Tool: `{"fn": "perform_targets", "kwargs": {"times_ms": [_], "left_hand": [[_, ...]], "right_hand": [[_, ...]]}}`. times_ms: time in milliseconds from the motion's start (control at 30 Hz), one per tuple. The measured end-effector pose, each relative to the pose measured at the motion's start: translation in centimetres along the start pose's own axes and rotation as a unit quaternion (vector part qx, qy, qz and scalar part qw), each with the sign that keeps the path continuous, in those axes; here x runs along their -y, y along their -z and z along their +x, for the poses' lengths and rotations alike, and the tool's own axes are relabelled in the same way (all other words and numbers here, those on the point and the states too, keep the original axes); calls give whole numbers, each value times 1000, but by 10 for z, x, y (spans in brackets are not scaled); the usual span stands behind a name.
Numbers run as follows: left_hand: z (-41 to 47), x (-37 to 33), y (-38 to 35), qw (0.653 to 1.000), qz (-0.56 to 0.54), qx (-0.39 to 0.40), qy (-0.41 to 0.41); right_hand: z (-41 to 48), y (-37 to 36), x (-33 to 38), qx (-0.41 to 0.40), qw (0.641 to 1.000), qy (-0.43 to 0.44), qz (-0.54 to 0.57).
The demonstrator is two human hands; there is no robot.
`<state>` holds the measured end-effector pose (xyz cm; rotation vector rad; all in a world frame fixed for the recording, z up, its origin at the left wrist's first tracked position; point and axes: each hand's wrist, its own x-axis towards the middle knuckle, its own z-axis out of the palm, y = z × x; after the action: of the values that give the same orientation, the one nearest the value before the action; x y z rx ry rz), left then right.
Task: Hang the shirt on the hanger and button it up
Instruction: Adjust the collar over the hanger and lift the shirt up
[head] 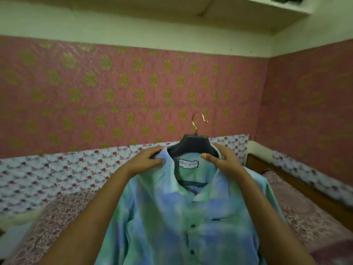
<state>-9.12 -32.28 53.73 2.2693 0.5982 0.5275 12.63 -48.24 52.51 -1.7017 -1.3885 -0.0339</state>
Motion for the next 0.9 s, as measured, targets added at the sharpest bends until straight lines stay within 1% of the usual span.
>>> {"fn": "perform_targets", "kwargs": {"times_ms": [100, 200, 333, 433, 500, 567, 633, 700, 767, 800, 900], "left_hand": [[-12, -39, 20, 998, 26, -13, -53], [-17, -72, 38, 993, 68, -20, -92], [-17, -110, 53, 975, 110, -99, -168], [-13, -132, 61, 951, 137, -172, -218], [-7, -146, 67, 939, 159, -206, -223], [-3, -156, 72, 935, 166, -226, -215], [1, -160, 77, 933, 166, -243, -209], [1, -163, 77, 932, 162, -253, -203], [1, -164, 72, 932, 151, -255, -206], [2, -162, 70, 932, 148, -258, -207], [7, -156, 61, 931, 147, -272, -195]], "right_hand": [[-7, 36, 37, -33, 999, 0, 14], [-8, 65, 63, -61, 998, 25, 26], [-1, 99, 92, -96, 993, 64, 13], [2, 117, 106, -124, 989, 85, -6], [2, 131, 106, -146, 986, 80, 0], [-2, 146, 92, -168, 985, 42, 6], [-13, 158, 70, -198, 980, 4, -22], [-23, 166, 46, -205, 978, 4, -29], [-31, 169, 31, -212, 977, 1, 5], [-32, 170, 26, -229, 973, -9, 28], [-37, 170, 15, -286, 951, -72, 96]]}}
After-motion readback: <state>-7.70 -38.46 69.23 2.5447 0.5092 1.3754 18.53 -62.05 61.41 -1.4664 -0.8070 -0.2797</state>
